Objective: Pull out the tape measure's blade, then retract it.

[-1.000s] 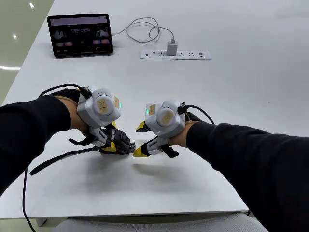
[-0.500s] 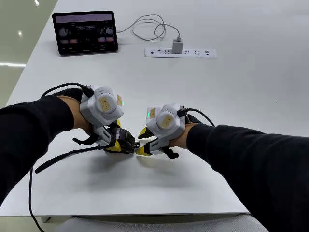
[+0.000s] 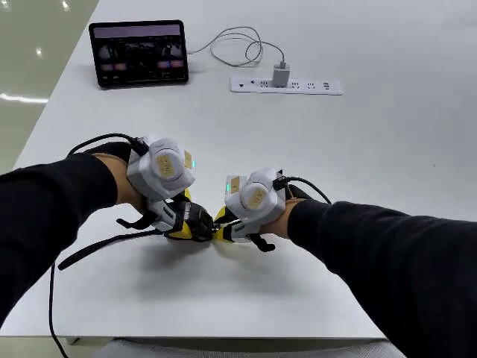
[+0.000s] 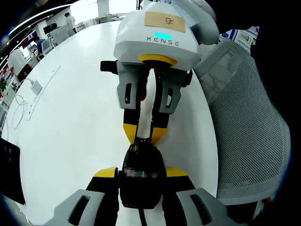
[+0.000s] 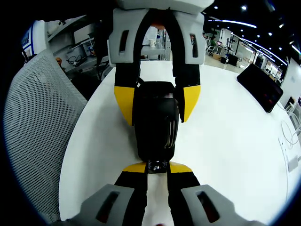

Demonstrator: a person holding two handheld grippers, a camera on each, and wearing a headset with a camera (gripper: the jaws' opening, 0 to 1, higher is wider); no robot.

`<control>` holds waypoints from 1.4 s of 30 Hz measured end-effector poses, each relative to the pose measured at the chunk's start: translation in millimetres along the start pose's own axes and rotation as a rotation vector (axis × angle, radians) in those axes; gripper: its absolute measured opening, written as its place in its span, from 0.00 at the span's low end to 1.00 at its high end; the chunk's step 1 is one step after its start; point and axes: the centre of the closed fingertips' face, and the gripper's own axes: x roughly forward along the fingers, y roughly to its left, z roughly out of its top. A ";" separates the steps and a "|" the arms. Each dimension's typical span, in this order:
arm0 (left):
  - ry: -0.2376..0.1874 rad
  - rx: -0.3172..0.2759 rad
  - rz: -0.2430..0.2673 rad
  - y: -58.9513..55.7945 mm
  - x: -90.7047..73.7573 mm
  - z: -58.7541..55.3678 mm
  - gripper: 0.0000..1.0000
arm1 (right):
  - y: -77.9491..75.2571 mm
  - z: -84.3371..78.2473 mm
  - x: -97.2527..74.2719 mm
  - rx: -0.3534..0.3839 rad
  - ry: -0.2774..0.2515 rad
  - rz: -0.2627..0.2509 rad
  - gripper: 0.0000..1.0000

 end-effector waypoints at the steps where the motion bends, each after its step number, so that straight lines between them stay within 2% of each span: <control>1: -0.001 -0.005 0.001 0.5 -0.4 -0.3 0.31 | -1.1 0.1 -0.3 0.002 -0.003 -0.002 0.11; 5: -0.012 -0.016 0.002 1.2 -1.1 -1.0 0.31 | -1.8 -0.5 -0.6 0.011 -0.005 -0.003 0.10; 16: -0.019 -0.001 0.000 0.7 -0.5 -1.3 0.31 | -0.8 -2.4 -0.5 0.020 -0.005 0.010 0.09; 24: -0.026 -0.003 0.000 2.3 0.0 -1.9 0.31 | -2.2 -4.8 -1.8 0.044 0.012 0.008 0.10; 28: -0.033 -0.001 -0.001 2.2 -0.1 -1.9 0.31 | -1.0 -4.9 -1.1 0.033 0.029 0.020 0.12; 34: -0.034 -0.003 -0.002 2.1 0.0 -2.0 0.31 | 0.0 -1.4 1.6 0.054 0.026 0.022 0.13; 37: -0.036 -0.004 -0.005 1.7 0.1 -1.9 0.31 | 1.8 -0.2 4.8 0.040 0.032 0.018 0.13; 38: -0.036 -0.005 -0.005 1.7 0.0 -2.0 0.31 | 0.7 0.0 4.3 0.002 0.030 0.017 0.12; 42: -0.036 -0.003 -0.001 1.4 -0.6 -2.7 0.31 | 0.6 -1.3 2.3 0.032 0.018 0.026 0.11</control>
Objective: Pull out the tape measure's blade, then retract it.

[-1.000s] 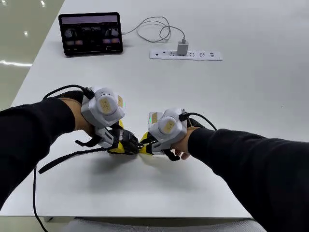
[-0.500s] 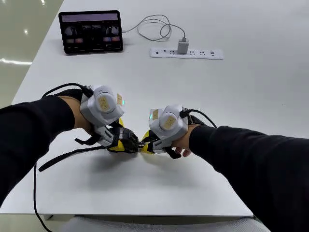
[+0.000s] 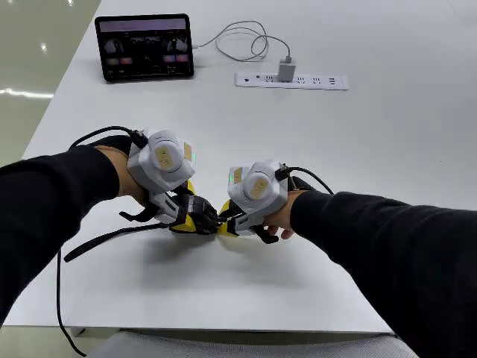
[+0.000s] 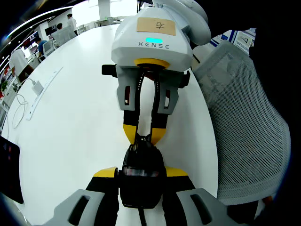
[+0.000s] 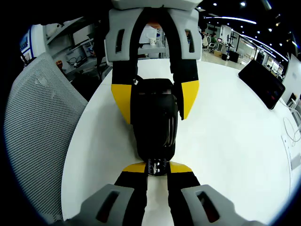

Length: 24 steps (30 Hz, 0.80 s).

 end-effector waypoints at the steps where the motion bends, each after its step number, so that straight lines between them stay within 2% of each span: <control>1: 0.001 0.000 0.001 0.0 0.0 -0.1 0.31 | 0.2 0.0 0.0 -0.001 0.002 0.001 0.11; 3: 0.003 0.002 0.002 0.0 0.0 -0.2 0.31 | 0.2 0.0 -0.4 -0.021 0.010 -0.001 0.10; 24: 0.006 0.001 0.009 0.0 -0.4 -0.5 0.31 | -2.3 -11.7 -8.2 0.013 0.012 -0.012 0.10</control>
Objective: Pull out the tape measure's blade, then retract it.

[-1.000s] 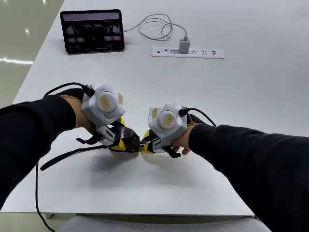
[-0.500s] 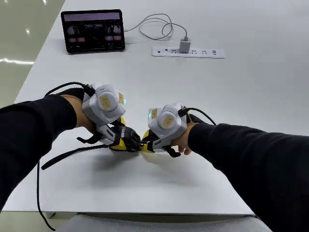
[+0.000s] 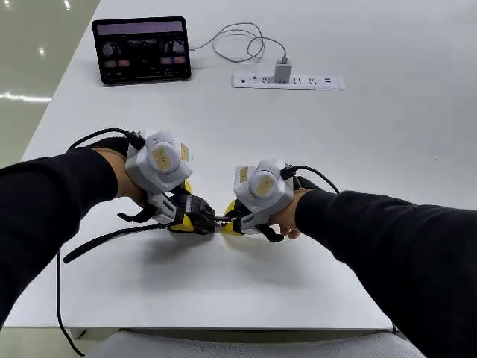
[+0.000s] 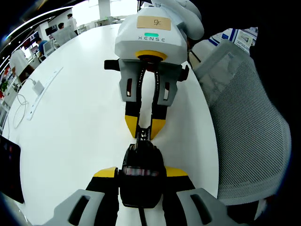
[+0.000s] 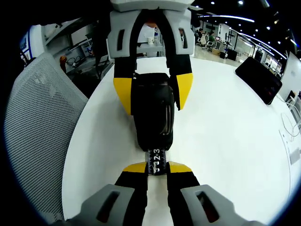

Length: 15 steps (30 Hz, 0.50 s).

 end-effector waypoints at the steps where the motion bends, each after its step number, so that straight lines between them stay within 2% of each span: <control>1: 0.000 0.000 0.000 0.0 0.0 0.0 0.31 | -0.2 -0.4 -0.1 0.000 0.001 0.000 0.10; 15: -0.001 -0.001 0.002 0.6 0.1 -0.4 0.31 | 0.0 -5.8 -3.9 -0.004 0.006 -0.001 0.10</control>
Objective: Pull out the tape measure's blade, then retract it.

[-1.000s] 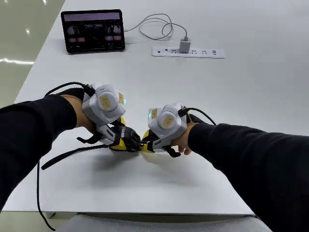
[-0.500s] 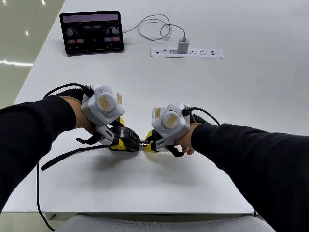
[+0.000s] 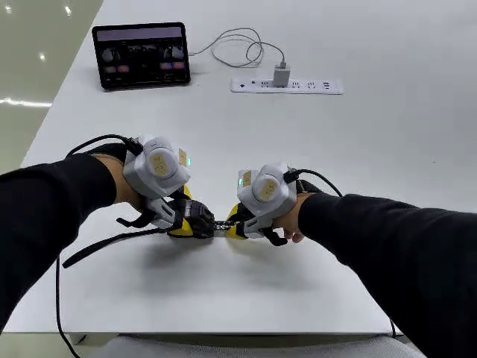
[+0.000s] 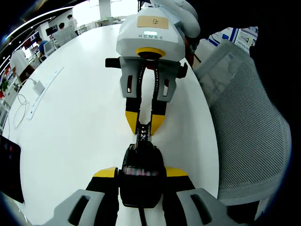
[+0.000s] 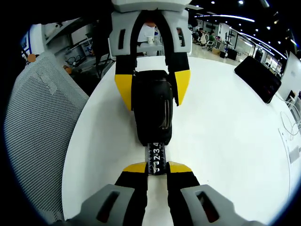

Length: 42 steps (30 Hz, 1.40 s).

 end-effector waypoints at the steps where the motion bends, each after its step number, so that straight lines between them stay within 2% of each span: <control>1: 0.005 0.002 -0.002 -0.3 0.0 0.1 0.31 | -0.1 -0.6 -0.5 0.000 0.001 0.000 0.10; 27: -0.002 0.000 0.007 -0.4 -0.3 0.8 0.31 | -1.1 -11.8 -9.8 -0.002 0.016 -0.007 0.11; 35: -0.004 0.000 0.010 0.3 0.0 0.6 0.31 | -2.6 -14.1 -13.2 0.033 -0.006 -0.004 0.11; 42: -0.002 -0.003 0.009 0.1 0.0 1.0 0.31 | -3.2 -16.2 -14.8 0.020 -0.002 -0.005 0.11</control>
